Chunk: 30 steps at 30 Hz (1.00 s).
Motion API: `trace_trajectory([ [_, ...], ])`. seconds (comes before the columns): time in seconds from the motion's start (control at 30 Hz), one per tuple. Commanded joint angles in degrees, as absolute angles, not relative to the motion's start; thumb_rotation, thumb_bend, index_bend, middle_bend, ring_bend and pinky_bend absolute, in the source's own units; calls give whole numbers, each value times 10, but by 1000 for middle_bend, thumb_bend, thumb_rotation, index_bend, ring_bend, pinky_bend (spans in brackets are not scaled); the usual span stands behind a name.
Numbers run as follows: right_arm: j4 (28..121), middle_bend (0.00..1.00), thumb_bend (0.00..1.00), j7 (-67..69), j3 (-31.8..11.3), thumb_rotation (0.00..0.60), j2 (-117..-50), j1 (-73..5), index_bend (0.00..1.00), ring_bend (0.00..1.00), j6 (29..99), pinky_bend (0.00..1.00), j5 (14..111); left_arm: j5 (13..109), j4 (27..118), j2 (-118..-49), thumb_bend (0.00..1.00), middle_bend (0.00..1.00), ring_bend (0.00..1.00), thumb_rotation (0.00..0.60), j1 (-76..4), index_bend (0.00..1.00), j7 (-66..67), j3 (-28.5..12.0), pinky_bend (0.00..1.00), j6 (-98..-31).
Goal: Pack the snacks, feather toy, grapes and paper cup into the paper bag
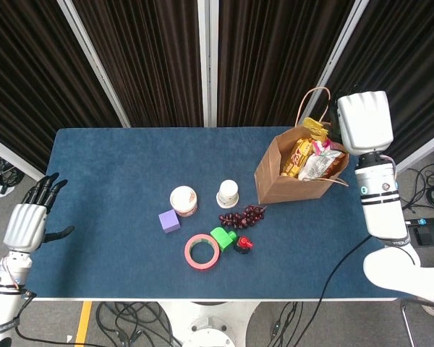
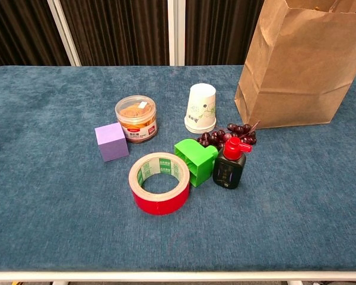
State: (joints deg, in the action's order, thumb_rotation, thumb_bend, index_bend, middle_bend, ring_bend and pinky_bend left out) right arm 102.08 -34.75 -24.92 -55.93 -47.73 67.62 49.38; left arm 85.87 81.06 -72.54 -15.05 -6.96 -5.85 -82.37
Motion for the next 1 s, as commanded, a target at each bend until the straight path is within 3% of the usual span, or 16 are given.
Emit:
trace_trajectory([
  [0.03,1030,428,0,-346,-244,600,-545,-476,629,257,661,493,482,858,811,-725,147,136,52,600,-150,161,-69,-58,177,-823],
  [0.17,1039,334,0,-345,-242,600,-533,-476,525,163,653,372,470,859,812,-725,147,136,52,600,-150,161,-66,-58,177,-823],
  [0.3,1043,291,0,-342,-241,600,-531,-477,466,122,659,316,470,859,814,-725,147,136,52,600,-150,161,-66,-59,177,-824],
  [0.7,1067,299,0,-265,-273,600,-552,-480,458,128,723,309,549,859,813,-725,147,136,52,600,-149,161,-69,-62,177,-830],
  [1.0,1178,341,0,-235,-294,600,-564,-497,458,152,745,310,625,861,817,-725,147,136,52,600,-149,161,-68,-63,177,-834],
])
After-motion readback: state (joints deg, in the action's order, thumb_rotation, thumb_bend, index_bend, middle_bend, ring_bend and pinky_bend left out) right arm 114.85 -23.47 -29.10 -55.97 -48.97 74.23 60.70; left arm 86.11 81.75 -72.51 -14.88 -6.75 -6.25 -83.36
